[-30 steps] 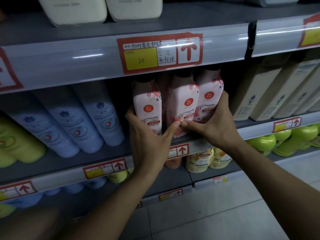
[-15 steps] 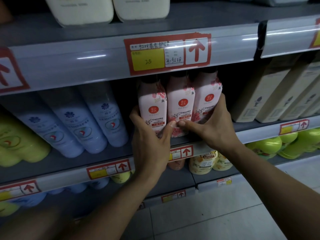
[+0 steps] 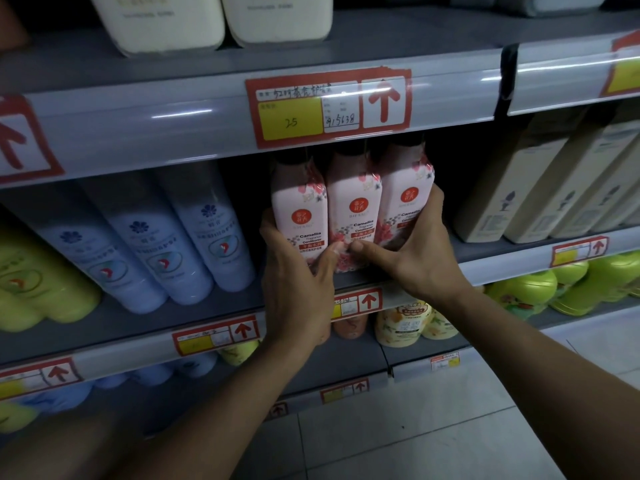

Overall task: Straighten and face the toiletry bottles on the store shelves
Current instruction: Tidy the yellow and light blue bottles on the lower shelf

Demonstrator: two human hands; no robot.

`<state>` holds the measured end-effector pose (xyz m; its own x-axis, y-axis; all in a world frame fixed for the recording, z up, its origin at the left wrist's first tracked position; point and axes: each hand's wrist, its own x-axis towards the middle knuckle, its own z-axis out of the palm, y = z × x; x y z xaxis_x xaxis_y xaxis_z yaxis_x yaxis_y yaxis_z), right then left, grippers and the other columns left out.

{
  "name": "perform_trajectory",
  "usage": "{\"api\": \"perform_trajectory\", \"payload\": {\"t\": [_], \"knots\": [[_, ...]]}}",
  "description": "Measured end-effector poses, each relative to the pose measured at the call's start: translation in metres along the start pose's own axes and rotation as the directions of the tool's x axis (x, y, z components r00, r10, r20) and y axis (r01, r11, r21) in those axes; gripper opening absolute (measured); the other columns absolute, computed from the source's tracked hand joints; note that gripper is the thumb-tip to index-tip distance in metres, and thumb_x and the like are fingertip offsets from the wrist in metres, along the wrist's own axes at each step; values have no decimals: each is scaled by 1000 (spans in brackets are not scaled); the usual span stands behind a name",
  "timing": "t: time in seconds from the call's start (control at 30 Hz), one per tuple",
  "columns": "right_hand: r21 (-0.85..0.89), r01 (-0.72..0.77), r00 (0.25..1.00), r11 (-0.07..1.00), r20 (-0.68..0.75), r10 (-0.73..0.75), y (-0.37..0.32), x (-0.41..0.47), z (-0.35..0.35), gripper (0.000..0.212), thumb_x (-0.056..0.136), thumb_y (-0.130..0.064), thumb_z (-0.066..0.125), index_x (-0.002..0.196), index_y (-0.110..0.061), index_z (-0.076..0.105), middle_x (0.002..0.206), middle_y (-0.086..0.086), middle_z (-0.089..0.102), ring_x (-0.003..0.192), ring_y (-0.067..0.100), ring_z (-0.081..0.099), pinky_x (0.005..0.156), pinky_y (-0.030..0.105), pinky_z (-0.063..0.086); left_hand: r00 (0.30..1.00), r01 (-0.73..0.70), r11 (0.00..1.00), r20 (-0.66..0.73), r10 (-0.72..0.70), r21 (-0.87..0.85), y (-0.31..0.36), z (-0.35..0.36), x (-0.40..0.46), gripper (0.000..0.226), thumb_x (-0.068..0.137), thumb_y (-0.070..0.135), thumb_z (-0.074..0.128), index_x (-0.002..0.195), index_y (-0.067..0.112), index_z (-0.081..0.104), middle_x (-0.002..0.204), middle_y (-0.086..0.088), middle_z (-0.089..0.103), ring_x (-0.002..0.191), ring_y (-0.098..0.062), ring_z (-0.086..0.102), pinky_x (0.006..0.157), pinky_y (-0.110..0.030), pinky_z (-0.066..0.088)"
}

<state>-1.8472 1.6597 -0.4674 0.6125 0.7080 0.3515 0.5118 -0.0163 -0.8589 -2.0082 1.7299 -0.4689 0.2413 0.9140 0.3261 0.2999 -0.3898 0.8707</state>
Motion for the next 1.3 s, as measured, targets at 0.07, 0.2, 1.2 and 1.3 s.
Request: {"api": "perform_trajectory", "payload": {"t": [0.07, 0.2, 1.2, 1.3], "knots": [[-7, 3, 1000, 1000, -5, -3, 0, -1, 2, 116, 64, -41, 98, 150, -20, 22, 137, -13, 56, 128, 2, 57, 109, 39, 51, 1000, -1, 1000, 6, 1, 9, 2, 1, -2, 92, 92, 33, 77, 160, 17, 17, 145, -3, 58, 123, -17, 64, 97, -36, 58], [-37, 23, 1000, 999, -7, -24, 1, -2, 2, 121, 62, -45, 97, 150, -21, 18, 142, -9, 52, 133, 5, 54, 111, 41, 50, 998, 17, 1000, 61, -18, 17, 1, 1, -3, 94, 98, 25, 69, 164, 17, 3, 153, -2, 50, 129, -14, 58, 83, -4, 44], [-338, 25, 999, 941, -13, -31, -6, -25, -3, 113, 73, -33, 88, 157, -21, 14, 147, 4, 44, 138, 26, 47, 109, 53, 49, 955, -182, 975, 261, 143, 130, -28, -43, -4, 96, 86, 21, 78, 163, 32, 21, 149, 5, 56, 134, -13, 57, 107, -41, 54], [-372, 7, 1000, 928, -23, -17, -11, -43, -6, 94, 80, -31, 81, 154, -23, 24, 142, 5, 50, 131, 27, 51, 105, 49, 51, 924, -225, 968, 338, 176, 110, -25, -65, -11, 91, 87, 16, 76, 162, 36, 27, 147, 11, 56, 131, -6, 55, 108, -31, 50]]}}
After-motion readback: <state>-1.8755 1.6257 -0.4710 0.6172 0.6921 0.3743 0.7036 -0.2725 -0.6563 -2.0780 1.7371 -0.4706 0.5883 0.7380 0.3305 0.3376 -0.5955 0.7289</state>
